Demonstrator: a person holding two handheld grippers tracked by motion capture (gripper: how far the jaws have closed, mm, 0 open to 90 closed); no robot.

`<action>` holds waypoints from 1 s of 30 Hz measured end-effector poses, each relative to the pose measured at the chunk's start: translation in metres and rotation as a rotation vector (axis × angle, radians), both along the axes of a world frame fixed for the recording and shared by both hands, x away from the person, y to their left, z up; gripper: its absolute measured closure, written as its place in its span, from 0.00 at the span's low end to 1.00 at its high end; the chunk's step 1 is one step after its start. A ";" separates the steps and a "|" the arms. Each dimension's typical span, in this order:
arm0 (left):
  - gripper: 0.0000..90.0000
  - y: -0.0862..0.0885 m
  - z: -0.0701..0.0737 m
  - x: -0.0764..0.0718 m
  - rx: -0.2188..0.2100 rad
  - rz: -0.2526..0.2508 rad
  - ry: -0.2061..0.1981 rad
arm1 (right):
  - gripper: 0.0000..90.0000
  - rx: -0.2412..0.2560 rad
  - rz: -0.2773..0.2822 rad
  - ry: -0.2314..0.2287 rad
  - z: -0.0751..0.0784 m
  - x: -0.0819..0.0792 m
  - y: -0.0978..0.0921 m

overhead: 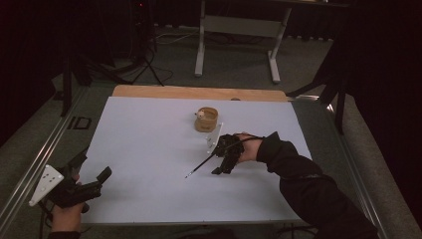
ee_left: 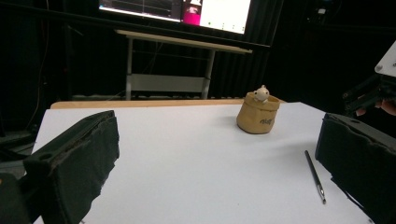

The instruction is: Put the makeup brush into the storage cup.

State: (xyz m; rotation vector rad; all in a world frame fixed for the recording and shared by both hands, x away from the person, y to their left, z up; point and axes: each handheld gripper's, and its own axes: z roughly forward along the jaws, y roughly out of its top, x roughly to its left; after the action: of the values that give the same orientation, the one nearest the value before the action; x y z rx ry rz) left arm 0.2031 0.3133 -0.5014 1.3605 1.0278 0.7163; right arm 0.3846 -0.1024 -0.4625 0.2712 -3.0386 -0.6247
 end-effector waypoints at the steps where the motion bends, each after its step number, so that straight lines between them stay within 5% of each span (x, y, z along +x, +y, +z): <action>1: 0.00 0.000 0.000 0.000 0.000 0.000 0.000 | 0.32 -0.014 0.011 -0.002 0.000 0.000 0.002; 18: 0.00 0.000 0.000 0.000 -0.005 -0.008 -0.003 | 0.60 -0.102 0.292 -0.185 -0.005 -0.001 0.036; 25: 0.00 0.001 -0.001 0.000 -0.004 -0.008 -0.002 | 0.65 -0.153 0.341 -0.185 -0.012 0.004 0.047; 26: 0.00 0.001 -0.001 0.000 -0.004 -0.010 -0.002 | 0.67 -0.155 0.395 -0.185 -0.016 0.006 0.050; 30: 0.00 0.001 -0.001 0.000 -0.004 -0.012 -0.001 | 0.71 -0.195 0.452 -0.186 -0.027 0.009 0.055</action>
State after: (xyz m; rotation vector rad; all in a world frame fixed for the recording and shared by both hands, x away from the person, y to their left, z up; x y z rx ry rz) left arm 0.2032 0.3144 -0.5022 1.3616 1.0187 0.7061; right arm 0.3938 -0.0470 -0.4898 1.0184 -3.0077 -0.2820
